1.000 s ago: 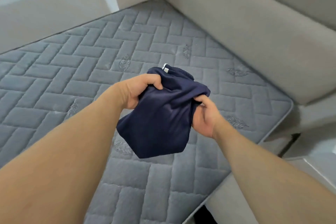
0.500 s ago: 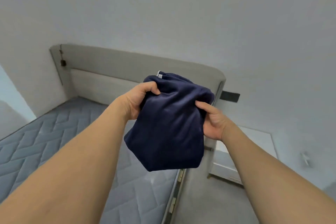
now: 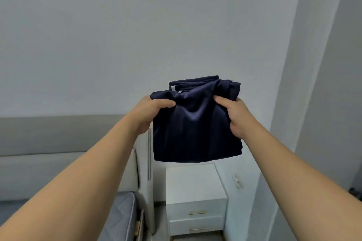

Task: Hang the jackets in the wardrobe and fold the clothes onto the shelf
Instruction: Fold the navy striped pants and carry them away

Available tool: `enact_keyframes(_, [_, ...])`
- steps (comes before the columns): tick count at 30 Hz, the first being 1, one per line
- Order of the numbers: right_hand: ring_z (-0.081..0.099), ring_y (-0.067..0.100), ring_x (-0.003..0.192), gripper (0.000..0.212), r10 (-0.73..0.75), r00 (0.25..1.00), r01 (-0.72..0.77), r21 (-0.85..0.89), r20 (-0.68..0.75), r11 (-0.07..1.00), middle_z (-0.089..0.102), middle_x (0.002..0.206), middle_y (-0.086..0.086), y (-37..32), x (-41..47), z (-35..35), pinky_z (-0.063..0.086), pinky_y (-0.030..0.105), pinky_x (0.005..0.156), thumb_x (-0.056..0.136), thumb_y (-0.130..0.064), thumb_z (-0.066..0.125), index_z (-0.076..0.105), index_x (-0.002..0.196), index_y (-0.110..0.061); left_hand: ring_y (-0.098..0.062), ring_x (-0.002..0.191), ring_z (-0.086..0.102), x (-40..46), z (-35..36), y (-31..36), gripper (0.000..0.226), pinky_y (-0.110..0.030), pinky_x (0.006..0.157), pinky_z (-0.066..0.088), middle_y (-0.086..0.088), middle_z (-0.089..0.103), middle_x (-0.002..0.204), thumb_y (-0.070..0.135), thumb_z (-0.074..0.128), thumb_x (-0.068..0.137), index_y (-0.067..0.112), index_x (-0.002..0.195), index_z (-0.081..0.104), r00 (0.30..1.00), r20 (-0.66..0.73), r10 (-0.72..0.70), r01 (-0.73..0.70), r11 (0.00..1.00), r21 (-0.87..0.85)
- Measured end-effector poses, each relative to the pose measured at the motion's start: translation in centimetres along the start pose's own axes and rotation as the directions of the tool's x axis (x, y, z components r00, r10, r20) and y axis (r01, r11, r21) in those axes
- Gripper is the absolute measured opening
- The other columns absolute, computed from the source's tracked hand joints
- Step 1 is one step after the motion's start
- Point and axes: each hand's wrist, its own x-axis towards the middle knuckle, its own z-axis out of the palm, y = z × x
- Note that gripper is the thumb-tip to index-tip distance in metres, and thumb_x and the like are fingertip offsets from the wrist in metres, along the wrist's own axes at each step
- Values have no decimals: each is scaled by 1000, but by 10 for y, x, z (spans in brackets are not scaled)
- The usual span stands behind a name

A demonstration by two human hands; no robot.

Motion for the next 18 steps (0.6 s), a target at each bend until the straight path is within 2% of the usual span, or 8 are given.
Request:
enact_keyframes(4, [72,24,94,31,-41,988,27,-92,-150,995,76,101,3,-23,14,-39,57,41,84,83,-27,76,67,111,-20,-18,93,74,44,46,12,25,-31,79,56,0,77,101,16,74,82,20,106,74,998,62,21,-21,1000,5])
enact_keyframes(7, [72,19,92,28,-124,949,60,-220,-290,974,74,101,-1,-41,22,-67,58,36,79,83,-24,75,65,110,-22,-16,81,75,74,83,18,19,-23,60,57,2,78,91,14,74,83,20,101,75,996,85,33,-32,999,-14])
enact_keyframes(9, [71,17,90,26,-197,909,81,-308,-368,948,73,100,-2,-53,24,-85,57,31,73,84,-18,73,64,108,-22,-17,78,75,93,111,22,18,-26,60,58,1,77,89,13,72,84,20,100,74,994,99,36,-33,999,-30])
enact_keyframes(11, [70,15,90,26,-268,860,83,-399,-434,913,72,100,-4,-64,24,-103,56,31,74,83,-16,71,64,107,-23,-20,81,74,110,142,26,17,-32,68,60,0,77,88,10,71,84,20,98,74,992,117,49,-43,998,-49])
enact_keyframes(14, [68,16,90,24,-382,758,44,-544,-528,838,71,99,-4,-79,20,-131,55,32,77,84,-14,68,65,106,-22,-20,84,72,132,188,34,18,-33,73,59,1,76,87,8,68,84,23,92,73,978,187,87,-76,995,-66])
enact_keyframes(18, [61,10,84,21,-504,585,-87,-667,-636,740,65,95,-7,-101,4,-170,44,23,62,85,-19,66,60,106,-20,-21,89,70,147,253,44,19,-37,83,58,2,74,91,7,66,85,25,88,71,943,307,129,-101,989,-105])
